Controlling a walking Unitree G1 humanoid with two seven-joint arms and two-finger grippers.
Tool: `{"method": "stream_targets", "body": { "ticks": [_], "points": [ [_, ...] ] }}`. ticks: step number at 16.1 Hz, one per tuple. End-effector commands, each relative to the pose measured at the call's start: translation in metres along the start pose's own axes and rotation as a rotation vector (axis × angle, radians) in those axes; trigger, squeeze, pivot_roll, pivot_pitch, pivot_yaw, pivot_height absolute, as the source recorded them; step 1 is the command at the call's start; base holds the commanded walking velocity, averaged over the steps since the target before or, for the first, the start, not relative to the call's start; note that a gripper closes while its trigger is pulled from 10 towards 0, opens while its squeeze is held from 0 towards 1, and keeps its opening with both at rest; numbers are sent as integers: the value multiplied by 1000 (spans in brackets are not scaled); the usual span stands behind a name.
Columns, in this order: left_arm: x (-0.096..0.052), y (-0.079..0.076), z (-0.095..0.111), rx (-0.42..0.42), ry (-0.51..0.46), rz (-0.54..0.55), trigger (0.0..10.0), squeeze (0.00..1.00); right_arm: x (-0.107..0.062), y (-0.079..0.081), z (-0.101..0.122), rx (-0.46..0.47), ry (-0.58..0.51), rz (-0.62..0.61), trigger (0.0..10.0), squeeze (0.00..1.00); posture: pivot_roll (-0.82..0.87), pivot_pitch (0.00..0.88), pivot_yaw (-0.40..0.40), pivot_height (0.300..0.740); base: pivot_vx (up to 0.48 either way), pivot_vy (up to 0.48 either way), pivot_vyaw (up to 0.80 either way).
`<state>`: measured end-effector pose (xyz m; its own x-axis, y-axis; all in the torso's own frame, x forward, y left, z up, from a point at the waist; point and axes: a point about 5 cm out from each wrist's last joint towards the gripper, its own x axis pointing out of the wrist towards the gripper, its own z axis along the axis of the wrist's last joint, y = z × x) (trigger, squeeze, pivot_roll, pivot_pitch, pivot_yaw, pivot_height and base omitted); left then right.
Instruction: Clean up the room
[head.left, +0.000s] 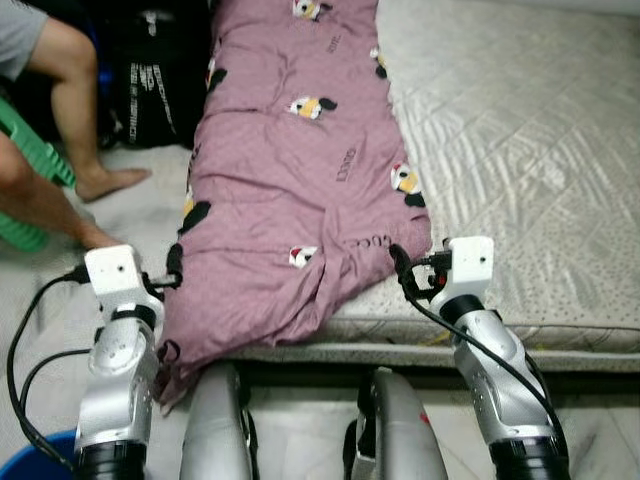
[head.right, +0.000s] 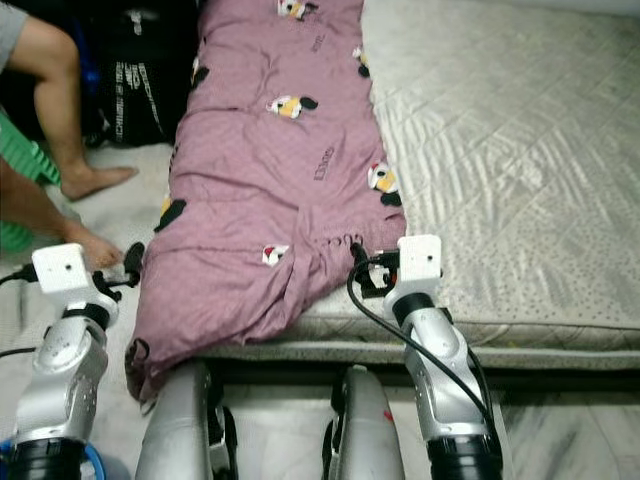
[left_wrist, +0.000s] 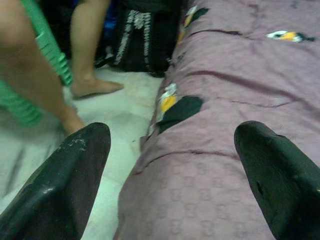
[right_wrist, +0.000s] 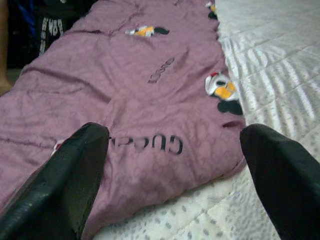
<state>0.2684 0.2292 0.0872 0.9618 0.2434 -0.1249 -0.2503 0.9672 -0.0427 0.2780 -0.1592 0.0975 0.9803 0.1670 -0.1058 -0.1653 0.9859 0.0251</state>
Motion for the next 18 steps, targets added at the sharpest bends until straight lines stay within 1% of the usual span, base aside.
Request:
{"method": "stream_targets", "body": {
  "ticks": [1, 2, 5, 6, 7, 8, 11, 13, 14, 15, 16, 18],
  "points": [
    [0, 5, -4, 1, 24, 39, 10000, 0, -4, -2, -1, 2, 10, 1, 10000, 0, -41, 181, -75, 571, 0, 0, 0],
    [1, 8, -4, -7, 32, 79, 10000, 0, -5, -3, -1, -2, 16, 2, 10000, 0, -44, 184, -78, 561, 0, 0, 0],
    [-3, 26, -7, -3, 52, 246, 10000, 0, -10, -10, -2, -17, 37, -11, 10000, 0, -59, 204, -82, 561, 0, 0, 0],
    [-4, 30, -7, -4, 54, 267, 10000, 0, -11, -12, -2, -22, 39, -15, 10000, 0, -62, 209, -84, 561, 0, 0, 0],
    [-7, 33, -9, -10, 59, 285, 10000, 0, -16, -22, -4, -48, 59, -34, 10000, 0, -64, 214, -88, 561, 0, 0, 0],
    [-8, 32, -10, -9, 59, 285, 10000, 0, -18, -26, -6, -89, 74, -35, 10000, 0, -66, 215, -90, 561, 0, 0, 0],
    [-7, 23, -12, -1, 62, 248, 10000, 0, -19, -26, -6, -86, 75, -31, 10000, 0, -69, 212, -93, 561, 0, 0, 550],
    [-7, 17, -10, 30, 43, 202, 10000, 0, -18, -26, -6, -75, 79, -37, 10000, 0, -69, 212, -93, 561, 0, 0, 0],
    [-8, 16, -11, 25, 53, 203, 10000, 0, -18, -29, -7, -74, 79, -52, 10000, 0, -66, 210, -92, 561, 0, 0, 0],
    [-11, 22, -15, 13, 65, 241, 10000, 0, -21, -33, -7, -80, 77, -67, 10000, 0, -66, 209, -90, 561, 0, 0, 0],
    [-12, 28, -14, 29, 54, 277, 10000, 0, -23, -36, -8, -85, 79, -77, 10000, 0, -67, 209, -90, 561, 0, 0, 0],
    [-13, 35, -9, 62, 13, 311, 10000, 0, -27, -40, -9, -92, 88, -93, 10000, 0, -67, 208, -89, 561, 0, 0, 0]
  ]
}}
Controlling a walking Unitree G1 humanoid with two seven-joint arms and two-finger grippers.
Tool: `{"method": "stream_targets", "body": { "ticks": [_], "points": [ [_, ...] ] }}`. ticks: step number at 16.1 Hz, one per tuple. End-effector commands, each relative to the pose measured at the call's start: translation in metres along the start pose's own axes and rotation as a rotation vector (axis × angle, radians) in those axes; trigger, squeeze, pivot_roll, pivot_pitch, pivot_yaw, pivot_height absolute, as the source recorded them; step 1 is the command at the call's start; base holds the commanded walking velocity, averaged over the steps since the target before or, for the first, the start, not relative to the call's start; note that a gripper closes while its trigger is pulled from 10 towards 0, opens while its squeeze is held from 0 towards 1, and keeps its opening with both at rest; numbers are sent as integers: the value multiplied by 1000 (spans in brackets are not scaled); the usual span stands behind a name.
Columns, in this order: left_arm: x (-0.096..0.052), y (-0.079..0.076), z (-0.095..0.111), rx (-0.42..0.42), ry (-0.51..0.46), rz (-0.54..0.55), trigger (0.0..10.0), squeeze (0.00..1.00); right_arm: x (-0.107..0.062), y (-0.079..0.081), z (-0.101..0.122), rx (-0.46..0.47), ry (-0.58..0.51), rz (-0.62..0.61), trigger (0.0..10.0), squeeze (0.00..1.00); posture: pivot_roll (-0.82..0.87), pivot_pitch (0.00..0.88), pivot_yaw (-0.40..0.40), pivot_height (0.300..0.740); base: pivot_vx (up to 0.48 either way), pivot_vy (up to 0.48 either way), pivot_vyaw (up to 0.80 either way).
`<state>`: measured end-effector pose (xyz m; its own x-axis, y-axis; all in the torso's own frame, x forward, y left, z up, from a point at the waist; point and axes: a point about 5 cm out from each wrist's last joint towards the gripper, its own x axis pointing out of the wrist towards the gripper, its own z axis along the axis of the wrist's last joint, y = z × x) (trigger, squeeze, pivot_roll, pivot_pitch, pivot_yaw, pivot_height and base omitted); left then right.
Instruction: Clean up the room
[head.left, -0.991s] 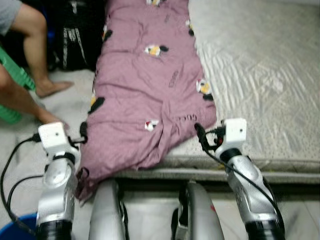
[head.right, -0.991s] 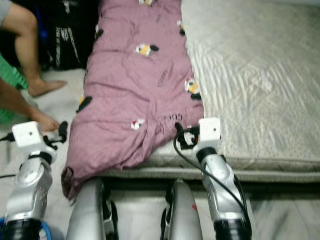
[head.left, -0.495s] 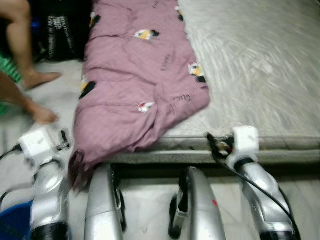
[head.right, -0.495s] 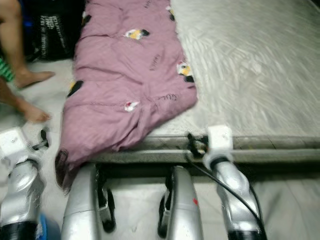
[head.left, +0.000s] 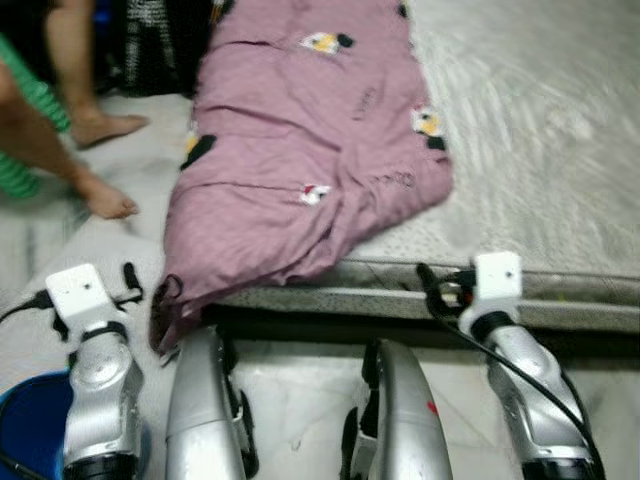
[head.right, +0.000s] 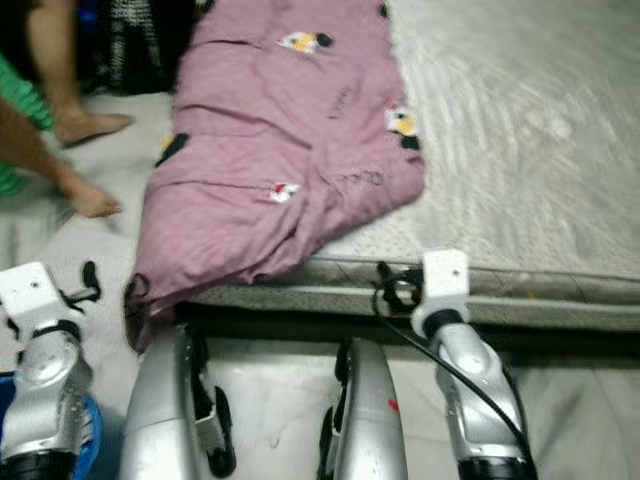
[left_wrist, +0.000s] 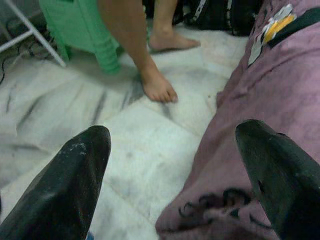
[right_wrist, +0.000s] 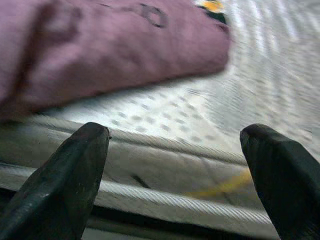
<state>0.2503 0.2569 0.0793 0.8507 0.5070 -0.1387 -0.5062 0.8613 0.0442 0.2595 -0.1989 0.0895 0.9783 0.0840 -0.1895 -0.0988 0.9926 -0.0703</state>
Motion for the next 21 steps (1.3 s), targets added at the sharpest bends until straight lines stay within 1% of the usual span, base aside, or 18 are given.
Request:
{"method": "stream_targets", "body": {
  "ticks": [1, 2, 3, 4, 5, 7, 9, 10, 11, 12, 13, 14, 16, 17, 18, 19, 20, 21],
  "points": [
    [-1, 1, -3, 5, 11, -14, 10000, 0, 1, -2, 1, -2, -7, -14, 10000, 0, -70, 208, -87, 561, 0, 0, 0],
    [-1, -8, -6, -9, 31, -88, 10000, 0, 8, 0, 5, -4, -27, -23, 10000, 0, -69, 207, -85, 561, 0, 0, 0],
    [-1, -28, -8, -14, 50, -223, 10000, 0, 20, -3, 16, 1, -64, -62, 10000, 0, -58, 202, -83, 561, 0, 0, 0],
    [-2, -35, -7, -15, 43, -266, 10000, 0, 23, -5, 19, 8, -76, -72, 10000, 0, -58, 202, -83, 561, 0, 0, 0],
    [-1, -49, -10, -5, 69, -350, 10000, 0, 24, -7, 21, 7, -79, -81, 10000, 0, -60, 195, -78, 561, 0, 0, 0],
    [0, -66, -17, -23, 142, -454, 10000, 0, 16, -13, 15, -11, -62, -85, 10000, 0, -84, 190, -74, 561, 0, 0, 0],
    [-1, -77, -20, -35, 176, -535, 10000, 0, 6, -21, 5, -35, -37, -114, 10000, 0, -101, 189, -71, 561, 0, 0, 0],
    [-1, -80, -21, -39, 185, -559, 10000, 0, 1, -26, 1, -44, -26, -129, 10000, 0, -105, 188, -70, 561, 0, 0, 0],
    [0, -84, -21, -48, 195, -580, 10000, 0, -9, -32, -6, -53, -5, -148, 10000, 0, -113, 188, -69, 561, 0, 0, 0],
    [1, -89, -22, -41, 204, -600, 10000, 0, -17, -34, -11, -53, 15, -156, 10000, 0, -124, 188, -68, 561, 0, 0, 0],
    [2, -92, -22, -34, 208, -607, 10000, 0, -19, -33, -13, -50, 18, -157, 10000, 0, -131, 188, -66, 561, 0, 0, 0],
    [2, -95, -21, -24, 199, -624, 10000, 0, -18, -29, -10, -48, 6, -149, 10000, 0, -135, 187, -64, 561, 0, 0, 0],
    [-6, -99, -23, -17, 207, -692, 10000, 0, -8, -26, -2, -36, -23, -149, 10000, 0, -123, 180, -64, 561, 0, 0, 0],
    [-8, -100, -25, -4, 220, -721, 10000, 0, -6, -26, -3, -33, -22, -150, 10000, 0, -118, 179, -67, 561, 0, 0, 0],
    [-10, -102, -24, 10, 210, -758, 10000, 0, -7, -24, -6, -39, -10, -136, 10000, 0, -118, 179, -67, 561, 0, 0, 0],
    [-10, -102, -23, 23, 191, -749, 10000, 0, -8, -23, -7, -42, -5, -129, 10000, 0, -118, 179, -67, 561, 0, 0, 0],
    [-2, -91, -15, 4, 130, -616, 10000, 0, -9, -24, -9, -42, -2, -128, 10000, 0, -118, 179, -67, 561, 0, 0, 0],
    [1, -85, -14, -24, 128, -573, 10000, 0, -8, -26, -8, -46, -6, -131, 10000, 0, -102, 181, -72, 561, 0, 0, 0]
  ]
}}
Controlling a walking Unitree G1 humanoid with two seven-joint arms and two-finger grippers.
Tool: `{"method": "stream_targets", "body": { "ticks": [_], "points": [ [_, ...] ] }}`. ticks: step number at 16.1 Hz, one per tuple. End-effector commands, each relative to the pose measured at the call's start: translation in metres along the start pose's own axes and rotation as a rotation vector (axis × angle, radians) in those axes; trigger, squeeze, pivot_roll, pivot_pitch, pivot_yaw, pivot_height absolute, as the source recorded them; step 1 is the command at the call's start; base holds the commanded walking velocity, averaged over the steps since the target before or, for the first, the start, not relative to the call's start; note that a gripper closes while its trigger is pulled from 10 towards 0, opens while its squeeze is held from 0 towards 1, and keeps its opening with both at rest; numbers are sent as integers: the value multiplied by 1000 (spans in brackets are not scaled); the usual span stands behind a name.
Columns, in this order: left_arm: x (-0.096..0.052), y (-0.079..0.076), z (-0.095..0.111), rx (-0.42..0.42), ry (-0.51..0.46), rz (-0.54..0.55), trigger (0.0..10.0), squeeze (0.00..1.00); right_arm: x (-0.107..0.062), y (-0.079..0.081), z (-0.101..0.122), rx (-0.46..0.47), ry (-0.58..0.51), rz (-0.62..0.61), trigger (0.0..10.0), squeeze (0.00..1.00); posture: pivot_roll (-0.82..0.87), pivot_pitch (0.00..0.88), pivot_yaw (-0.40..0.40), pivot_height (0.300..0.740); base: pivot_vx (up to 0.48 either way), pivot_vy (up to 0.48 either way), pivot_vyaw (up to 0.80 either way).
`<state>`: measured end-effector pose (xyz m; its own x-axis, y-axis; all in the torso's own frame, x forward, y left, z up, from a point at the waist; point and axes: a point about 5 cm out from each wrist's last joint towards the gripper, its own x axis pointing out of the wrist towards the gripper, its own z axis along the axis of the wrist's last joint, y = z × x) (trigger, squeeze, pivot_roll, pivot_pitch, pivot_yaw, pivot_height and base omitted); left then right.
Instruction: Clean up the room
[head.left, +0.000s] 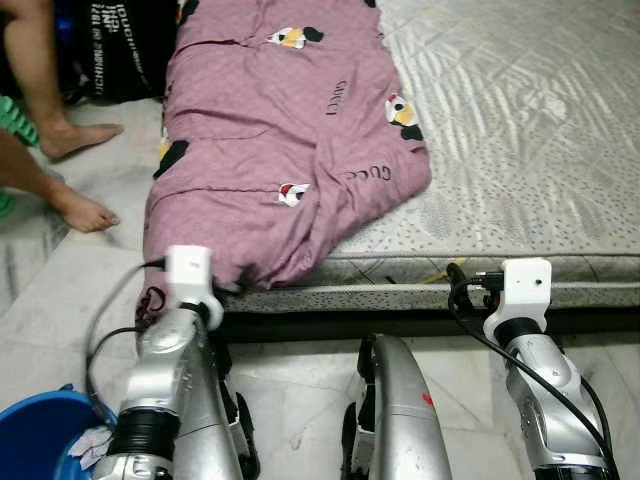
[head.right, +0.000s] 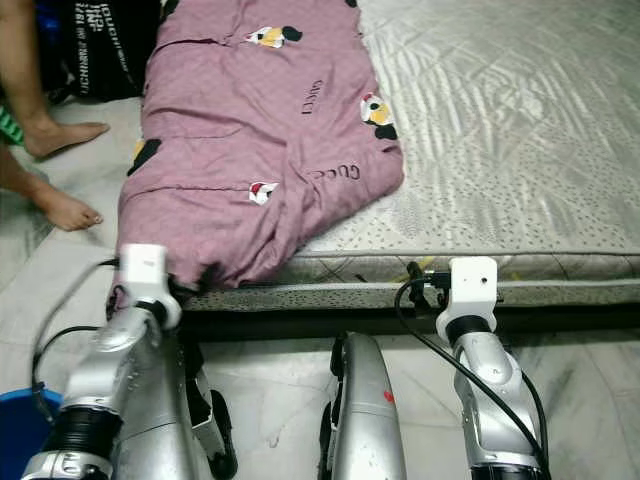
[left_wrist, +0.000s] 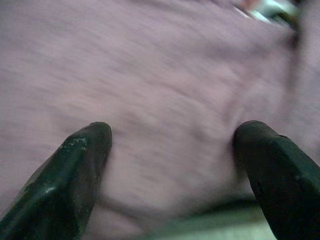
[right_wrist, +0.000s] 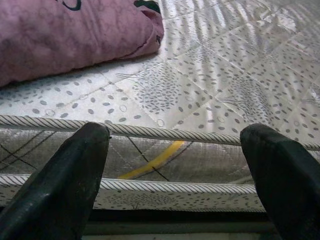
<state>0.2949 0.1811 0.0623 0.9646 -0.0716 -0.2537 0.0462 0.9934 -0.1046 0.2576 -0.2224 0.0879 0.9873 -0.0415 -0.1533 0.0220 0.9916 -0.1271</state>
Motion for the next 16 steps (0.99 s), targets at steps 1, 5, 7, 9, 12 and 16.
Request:
{"method": "stream_targets", "body": {
  "ticks": [1, 5, 7, 9, 12, 16],
  "points": [
    [-5, 8, 0, -21, -17, 41, 10000, 0, 5, -5, -2, -7, 5, -15, 10000, 0, -89, 184, -67, 561, 0, 0, 0],
    [-15, 3, -3, -8, 1, -13, 10000, 0, 85, -7, 61, -27, -122, -35, 10000, 0, -26, 183, -74, 561, 0, 0, 0],
    [-20, 1, -4, -3, 1, -16, 10000, 0, 90, -3, 69, -24, -136, -19, 10000, 0, -14, 185, -79, 561, 0, 0, 0],
    [-27, 7, -5, -23, -16, 29, 10000, 0, 86, 3, 54, 12, -109, 12, 10000, 0, -4, 192, -84, 561, 0, 0, 0],
    [-30, 11, -3, -32, -8, 47, 10000, 0, 83, 27, 31, 53, -65, 112, 10000, 0, 0, 205, -70, 561, 0, 0, 0],
    [-49, 17, -6, 22, 56, 20, 10000, 0, 94, 64, 41, 86, -83, 213, 10000, 0, 81, 251, -49, 561, 0, 0, 0]
  ]
}}
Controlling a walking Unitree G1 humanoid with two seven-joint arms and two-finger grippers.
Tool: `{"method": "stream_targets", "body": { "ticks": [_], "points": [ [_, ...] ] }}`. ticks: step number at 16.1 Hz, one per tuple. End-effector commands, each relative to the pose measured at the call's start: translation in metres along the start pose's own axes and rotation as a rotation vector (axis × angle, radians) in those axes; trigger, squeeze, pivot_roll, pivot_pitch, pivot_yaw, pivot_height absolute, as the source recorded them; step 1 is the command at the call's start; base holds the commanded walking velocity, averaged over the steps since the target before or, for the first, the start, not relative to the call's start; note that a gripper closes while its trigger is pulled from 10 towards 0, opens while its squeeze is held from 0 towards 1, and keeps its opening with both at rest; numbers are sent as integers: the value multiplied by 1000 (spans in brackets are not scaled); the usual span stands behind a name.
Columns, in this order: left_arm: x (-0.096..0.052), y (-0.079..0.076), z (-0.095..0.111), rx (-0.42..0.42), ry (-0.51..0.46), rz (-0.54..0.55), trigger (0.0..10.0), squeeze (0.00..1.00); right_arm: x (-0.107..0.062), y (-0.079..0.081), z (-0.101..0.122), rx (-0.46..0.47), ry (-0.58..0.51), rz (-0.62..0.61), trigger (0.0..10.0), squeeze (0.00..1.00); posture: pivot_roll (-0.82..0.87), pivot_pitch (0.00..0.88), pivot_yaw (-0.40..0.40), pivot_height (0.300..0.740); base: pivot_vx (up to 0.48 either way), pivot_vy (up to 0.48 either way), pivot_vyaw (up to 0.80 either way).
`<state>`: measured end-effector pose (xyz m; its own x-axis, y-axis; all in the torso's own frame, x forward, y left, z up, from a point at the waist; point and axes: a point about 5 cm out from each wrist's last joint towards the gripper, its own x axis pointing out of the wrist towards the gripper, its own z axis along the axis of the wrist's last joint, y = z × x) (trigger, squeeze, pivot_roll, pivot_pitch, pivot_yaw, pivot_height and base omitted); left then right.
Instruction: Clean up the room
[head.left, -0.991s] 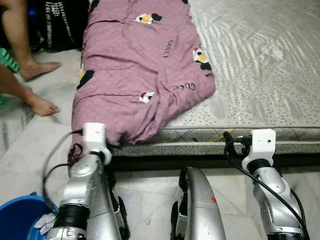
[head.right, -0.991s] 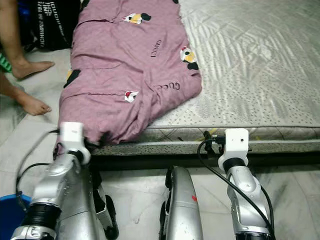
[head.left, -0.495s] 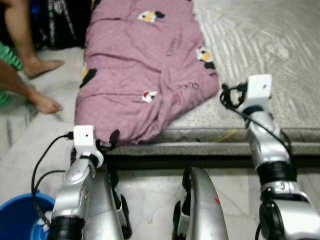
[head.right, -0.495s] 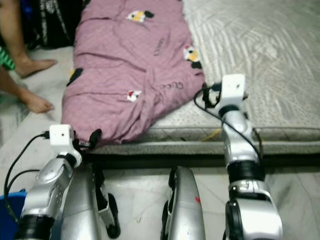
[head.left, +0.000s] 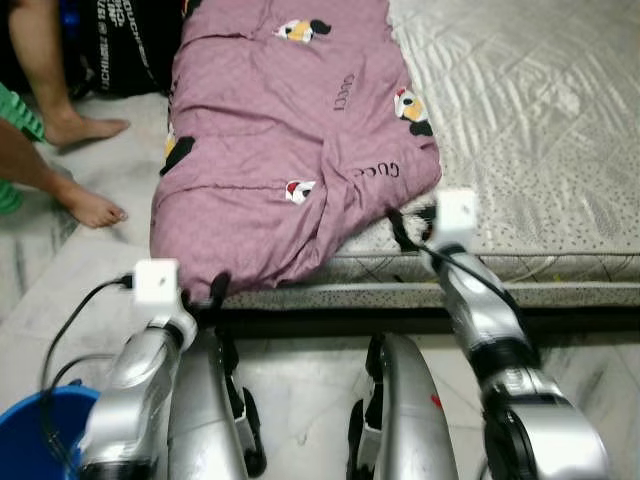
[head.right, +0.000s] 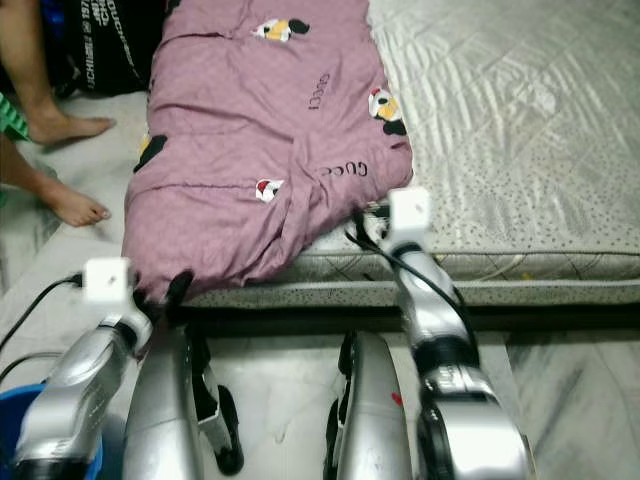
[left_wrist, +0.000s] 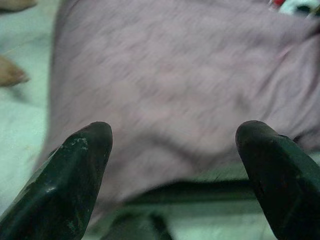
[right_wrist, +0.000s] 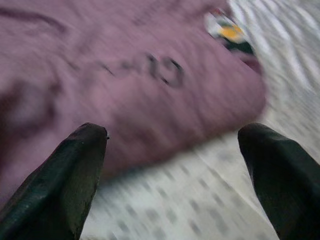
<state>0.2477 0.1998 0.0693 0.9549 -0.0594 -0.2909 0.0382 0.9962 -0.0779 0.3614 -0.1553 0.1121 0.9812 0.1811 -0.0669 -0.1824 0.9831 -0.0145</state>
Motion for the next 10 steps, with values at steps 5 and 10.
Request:
{"method": "stream_targets", "body": {
  "ticks": [5, 10],
  "points": [
    [-46, 32, -2, 30, 28, 153, 10000, 0, 23, 31, 21, 34, -31, 87, 10000, 0, 208, 314, -46, 561, 0, 0, 0],
    [-65, 35, 11, 69, -5, 170, 10000, 0, 40, 68, 48, 126, -77, 149, 10000, 0, 243, 345, -32, 561, 0, 0, 0]
  ]
}}
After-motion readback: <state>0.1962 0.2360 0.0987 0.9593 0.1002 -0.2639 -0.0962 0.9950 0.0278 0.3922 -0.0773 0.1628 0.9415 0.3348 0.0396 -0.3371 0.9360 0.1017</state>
